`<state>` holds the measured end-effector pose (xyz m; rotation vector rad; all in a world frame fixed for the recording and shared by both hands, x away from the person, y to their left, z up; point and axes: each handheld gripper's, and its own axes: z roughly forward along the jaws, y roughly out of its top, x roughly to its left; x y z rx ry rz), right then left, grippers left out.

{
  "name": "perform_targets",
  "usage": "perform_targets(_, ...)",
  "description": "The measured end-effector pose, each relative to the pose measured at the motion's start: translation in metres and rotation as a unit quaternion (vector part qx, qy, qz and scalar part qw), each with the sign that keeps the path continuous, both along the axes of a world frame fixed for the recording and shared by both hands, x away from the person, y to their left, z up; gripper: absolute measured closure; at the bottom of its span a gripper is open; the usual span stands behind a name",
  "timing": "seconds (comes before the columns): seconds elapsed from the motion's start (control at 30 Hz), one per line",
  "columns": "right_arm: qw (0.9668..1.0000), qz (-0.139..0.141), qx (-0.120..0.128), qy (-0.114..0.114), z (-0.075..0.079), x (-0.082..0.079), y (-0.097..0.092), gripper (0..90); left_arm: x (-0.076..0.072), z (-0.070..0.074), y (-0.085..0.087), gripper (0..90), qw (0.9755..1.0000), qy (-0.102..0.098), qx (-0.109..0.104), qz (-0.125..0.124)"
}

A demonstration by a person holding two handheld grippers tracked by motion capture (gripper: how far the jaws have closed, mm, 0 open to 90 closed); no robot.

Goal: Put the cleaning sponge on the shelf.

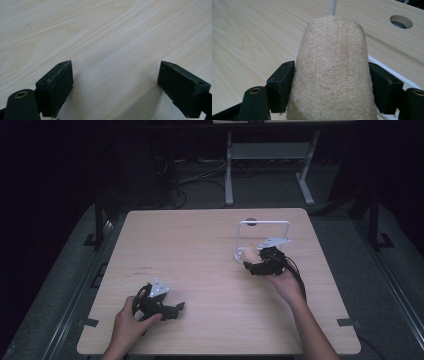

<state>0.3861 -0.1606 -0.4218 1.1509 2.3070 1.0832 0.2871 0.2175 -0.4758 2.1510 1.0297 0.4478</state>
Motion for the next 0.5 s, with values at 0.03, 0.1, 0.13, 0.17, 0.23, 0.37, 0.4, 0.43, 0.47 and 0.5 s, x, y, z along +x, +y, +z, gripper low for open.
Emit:
perform_targets(0.03, 1.0000, 0.000, 0.000, 0.000, 0.000, 0.000, 0.000, 27.5, 0.000, 0.000, 0.000, 12.6, 1.0000, 0.000, 0.000, 0.000)
perform_targets(0.1, 1.0000, -0.004, 0.001, 0.001, 0.000, 0.003, -0.001, 27.5, 0.000, 0.000, 0.000, 12.6, 1.0000, 0.000, 0.000, 0.000)
perform_targets(0.13, 1.0000, -0.007, -0.001, 0.003, 0.000, 0.006, -0.001, 27.5, 0.000, 0.000, 0.000, 12.6, 1.0000, 0.000, 0.000, 0.000)
perform_targets(0.17, 1.0000, -0.007, -0.001, 0.003, 0.000, 0.006, -0.001, 27.5, 0.000, 0.000, 0.000, 12.6, 1.0000, 0.000, 0.000, 0.000)
perform_targets(0.23, 1.0000, -0.008, -0.002, 0.004, 0.000, 0.009, 0.000, 27.5, 0.000, 0.000, 0.000, 12.6, 1.0000, 0.000, -0.003, 0.001)
perform_targets(0.37, 0.9999, -0.012, -0.006, 0.005, -0.001, 0.017, 0.000, 27.5, 0.000, 0.000, 0.000, 12.6, 1.0000, 0.000, -0.001, 0.000)
perform_targets(0.4, 0.9999, -0.013, -0.005, 0.005, -0.003, 0.021, 0.000, 27.5, 0.000, 0.000, 0.000, 12.6, 1.0000, 0.000, -0.002, 0.000)
perform_targets(0.43, 0.9999, -0.013, -0.006, 0.006, -0.003, 0.022, 0.000, 27.6, 0.000, 0.000, 0.000, 12.6, 1.0000, 0.000, -0.002, 0.000)
perform_targets(0.47, 0.9998, -0.016, -0.006, 0.007, -0.005, 0.023, 0.000, 27.5, 0.000, 0.000, 0.000, 12.6, 1.0000, 0.000, -0.002, 0.000)
perform_targets(0.5, 0.9998, -0.016, -0.005, 0.007, -0.005, 0.025, -0.001, 27.5, 0.000, 0.000, 0.000, 12.6, 1.0000, 0.000, -0.002, 0.000)
